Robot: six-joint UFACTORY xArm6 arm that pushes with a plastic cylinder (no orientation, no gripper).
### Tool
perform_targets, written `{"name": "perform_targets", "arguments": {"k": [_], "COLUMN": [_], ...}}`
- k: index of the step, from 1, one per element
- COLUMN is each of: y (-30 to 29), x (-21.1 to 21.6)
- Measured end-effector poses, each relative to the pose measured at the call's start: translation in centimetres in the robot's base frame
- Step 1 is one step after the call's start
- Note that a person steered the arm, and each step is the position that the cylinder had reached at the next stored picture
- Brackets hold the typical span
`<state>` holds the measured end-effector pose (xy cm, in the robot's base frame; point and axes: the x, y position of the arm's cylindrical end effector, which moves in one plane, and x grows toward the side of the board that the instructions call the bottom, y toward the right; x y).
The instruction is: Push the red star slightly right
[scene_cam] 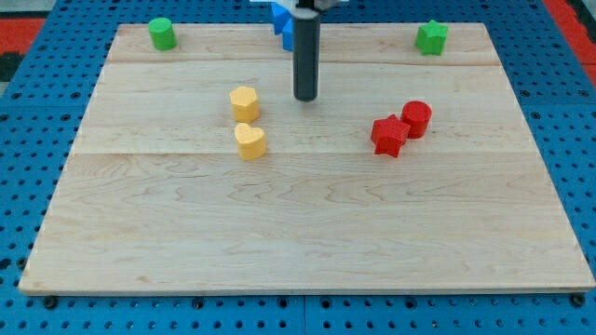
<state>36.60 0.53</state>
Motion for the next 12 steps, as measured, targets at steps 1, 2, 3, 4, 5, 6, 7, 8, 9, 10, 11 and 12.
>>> {"name": "perform_targets", "arguments": {"k": [1,2,3,4,5,6,7,8,9,10,11,12], "y": [2.7,3.1,3.2,0.9,0.9,3.8,4.7,2.5,1.3,1.3,1.4,4.3], "x": [3.3,1.7,-1.2,-1.3,-6.0,-9.1,-10.3,-7.0,-6.2,-5.6,-4.0,-1.5]}}
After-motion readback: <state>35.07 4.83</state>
